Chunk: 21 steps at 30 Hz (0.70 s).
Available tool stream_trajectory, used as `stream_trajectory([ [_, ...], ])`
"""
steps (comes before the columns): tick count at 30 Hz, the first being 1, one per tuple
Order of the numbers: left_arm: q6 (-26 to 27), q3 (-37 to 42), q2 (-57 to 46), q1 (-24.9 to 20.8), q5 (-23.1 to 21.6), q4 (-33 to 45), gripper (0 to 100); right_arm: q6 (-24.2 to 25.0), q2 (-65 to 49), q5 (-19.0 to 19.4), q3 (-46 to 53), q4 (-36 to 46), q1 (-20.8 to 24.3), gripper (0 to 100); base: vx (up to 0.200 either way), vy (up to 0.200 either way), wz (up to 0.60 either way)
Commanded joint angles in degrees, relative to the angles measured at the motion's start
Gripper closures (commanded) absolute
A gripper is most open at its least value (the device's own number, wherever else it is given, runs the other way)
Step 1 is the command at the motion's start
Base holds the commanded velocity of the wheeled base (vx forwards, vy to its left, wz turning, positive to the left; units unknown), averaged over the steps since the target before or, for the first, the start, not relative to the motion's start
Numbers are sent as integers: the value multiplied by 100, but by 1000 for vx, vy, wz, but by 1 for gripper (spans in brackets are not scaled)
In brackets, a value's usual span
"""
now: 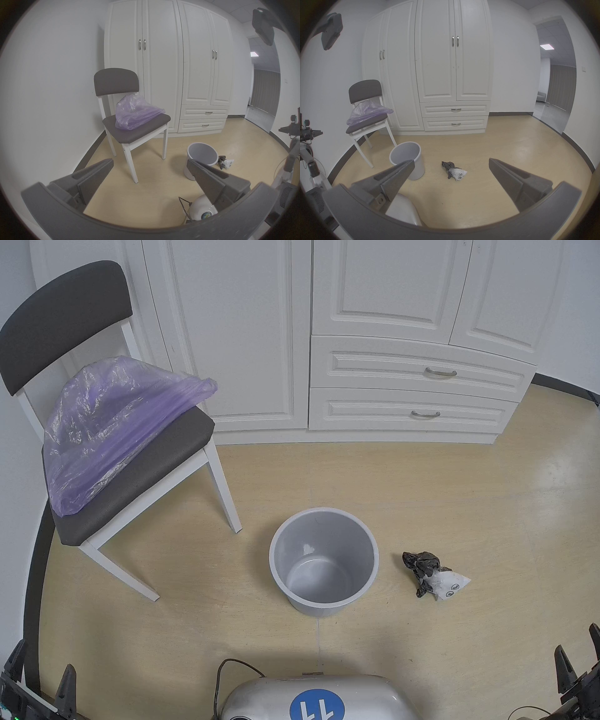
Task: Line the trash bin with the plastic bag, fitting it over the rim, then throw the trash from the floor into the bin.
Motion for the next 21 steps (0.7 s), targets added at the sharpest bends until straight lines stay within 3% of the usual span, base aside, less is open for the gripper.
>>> stream_trajectory([
  [1, 6, 95, -84, 0, -7, 0, 0, 4, -93, -6, 101, -2, 1, 0, 0, 0, 0],
  [13, 120, 104, -93, 9, -68, -44, 0, -119, -93, 20, 101, -2, -16, 0, 0, 0, 0],
  [21, -337, 95, -93, 0, 195, -44, 0, 100, -93, -15, 101, -11, -7, 0, 0, 0, 0],
])
